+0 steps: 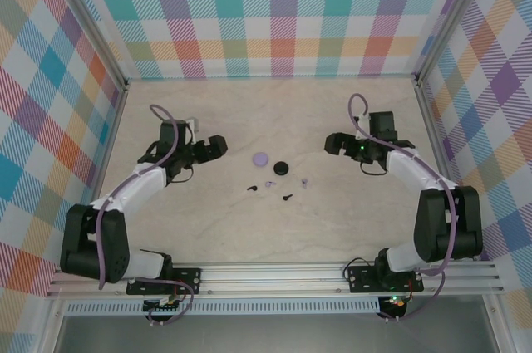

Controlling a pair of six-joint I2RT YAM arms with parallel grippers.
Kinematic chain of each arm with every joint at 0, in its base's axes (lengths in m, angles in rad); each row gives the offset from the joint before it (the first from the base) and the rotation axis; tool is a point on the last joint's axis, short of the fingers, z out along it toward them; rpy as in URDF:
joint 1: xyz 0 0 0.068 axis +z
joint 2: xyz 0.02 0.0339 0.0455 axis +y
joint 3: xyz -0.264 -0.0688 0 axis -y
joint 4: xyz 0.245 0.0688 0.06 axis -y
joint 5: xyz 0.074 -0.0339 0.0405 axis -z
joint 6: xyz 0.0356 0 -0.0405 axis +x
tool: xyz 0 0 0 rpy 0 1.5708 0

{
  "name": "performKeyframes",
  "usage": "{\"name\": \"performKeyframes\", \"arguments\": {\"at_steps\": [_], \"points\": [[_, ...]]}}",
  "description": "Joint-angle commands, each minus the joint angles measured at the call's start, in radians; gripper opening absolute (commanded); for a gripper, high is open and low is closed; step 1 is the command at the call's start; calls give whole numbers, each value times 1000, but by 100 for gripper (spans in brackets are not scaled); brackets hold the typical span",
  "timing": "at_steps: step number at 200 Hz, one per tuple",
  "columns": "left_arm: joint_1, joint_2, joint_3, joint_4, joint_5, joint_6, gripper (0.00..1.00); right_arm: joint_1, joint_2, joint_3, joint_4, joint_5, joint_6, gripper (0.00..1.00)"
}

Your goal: Insert wireless bluetooth earbuds into charging case

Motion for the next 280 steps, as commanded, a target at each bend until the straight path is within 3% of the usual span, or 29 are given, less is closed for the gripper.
{"name": "performKeyframes", "arguments": {"at_steps": [1,23,40,84,136,188,280], "points": [[-30,76,54,-40,97,-42,85,92,70,99,-68,-85,-23,100],[-44,159,84,-42,131,-73,71,198,160,198,-123,-61,-37,100],[-57,204,91,-21,169,-105,59,256,244,289,-158,-58,-47,92],[-134,281,119,27,208,-142,55,317,474,558,-289,-110,-55,58],[-204,371,177,61,256,-169,48,336,672,793,-390,-150,-42,39],[-247,439,235,111,287,-213,39,336,792,948,-475,-183,-44,32],[-265,517,260,104,208,-262,42,339,909,1090,-576,-267,-63,33]]}}
